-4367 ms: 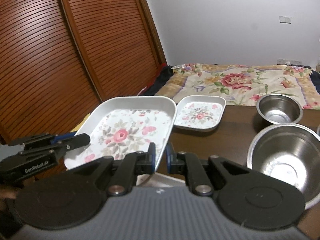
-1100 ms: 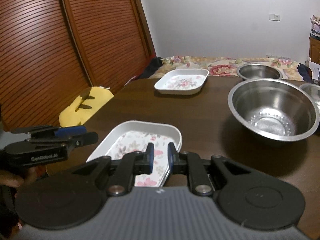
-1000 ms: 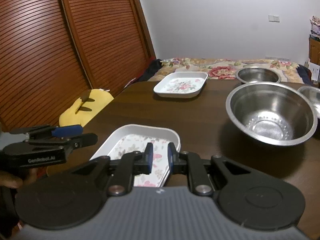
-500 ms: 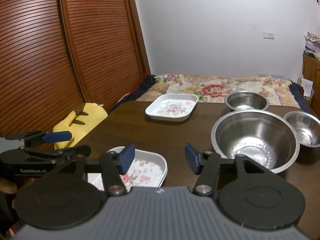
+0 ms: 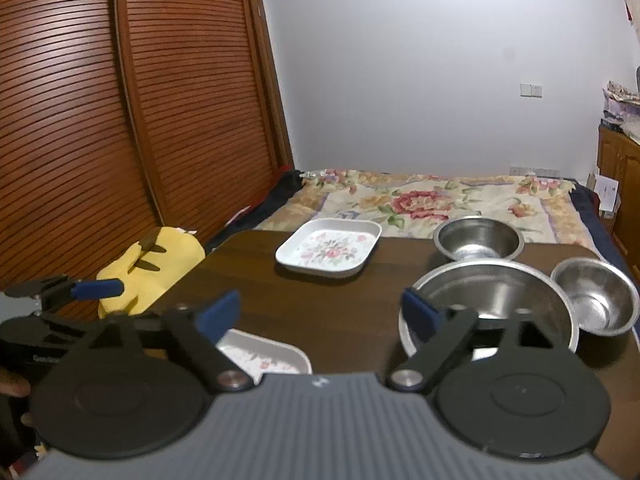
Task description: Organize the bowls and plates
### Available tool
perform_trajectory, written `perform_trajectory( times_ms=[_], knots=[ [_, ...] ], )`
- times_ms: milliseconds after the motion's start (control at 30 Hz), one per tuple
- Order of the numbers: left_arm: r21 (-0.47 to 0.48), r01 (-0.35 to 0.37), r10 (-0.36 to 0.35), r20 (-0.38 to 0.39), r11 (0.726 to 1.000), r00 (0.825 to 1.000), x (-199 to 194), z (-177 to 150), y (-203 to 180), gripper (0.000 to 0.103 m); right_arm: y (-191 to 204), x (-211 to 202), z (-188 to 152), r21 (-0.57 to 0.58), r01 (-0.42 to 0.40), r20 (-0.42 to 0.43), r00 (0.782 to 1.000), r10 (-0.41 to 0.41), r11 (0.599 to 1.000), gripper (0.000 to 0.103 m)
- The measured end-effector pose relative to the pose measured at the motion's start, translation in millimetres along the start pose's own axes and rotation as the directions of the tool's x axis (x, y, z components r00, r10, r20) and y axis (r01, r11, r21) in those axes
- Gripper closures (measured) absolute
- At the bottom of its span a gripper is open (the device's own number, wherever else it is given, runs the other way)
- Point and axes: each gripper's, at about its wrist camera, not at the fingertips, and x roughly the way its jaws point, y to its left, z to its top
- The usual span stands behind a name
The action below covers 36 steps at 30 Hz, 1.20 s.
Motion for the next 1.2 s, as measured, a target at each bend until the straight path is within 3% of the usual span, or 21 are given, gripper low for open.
perform_trajectory(
  times_ms=[267, 600, 900, 967, 1033, 1200],
  knots=[
    [0.038, 0.000, 0.000, -0.005, 0.999, 1.000, 28, 21, 14, 0.000, -6, 37, 25, -0.017, -0.007, -0.008, 1.000, 0.007, 1.000, 0.000],
    [0.026, 0.015, -0.015, 0.013, 1.000, 1.000, 66, 58, 34, 0.000, -12, 82, 51, -0.003, -0.010, -0.047, 0.999, 0.010, 1.000, 0.000],
    [0.041, 0.049, -0.048, -0.021, 0.998, 0.999, 115, 73, 45, 0.000, -18, 132, 66, 0.029, 0.001, -0.122, 0.993, 0.002, 1.000, 0.001],
    [0.039, 0.060, -0.059, -0.036, 0.997, 0.998, 127, 74, 48, 0.002, -18, 140, 68, 0.027, 0.004, -0.135, 0.991, -0.001, 1.000, 0.005],
    [0.042, 0.067, -0.065, -0.048, 0.997, 0.997, 138, 75, 50, 0.003, -20, 149, 70, 0.031, 0.014, -0.158, 0.987, -0.009, 0.999, 0.019],
    [0.050, 0.061, -0.057, -0.075, 0.997, 0.996, 167, 72, 56, 0.005, -28, 171, 71, 0.060, 0.046, -0.197, 0.980, -0.034, 0.997, 0.027]
  ],
)
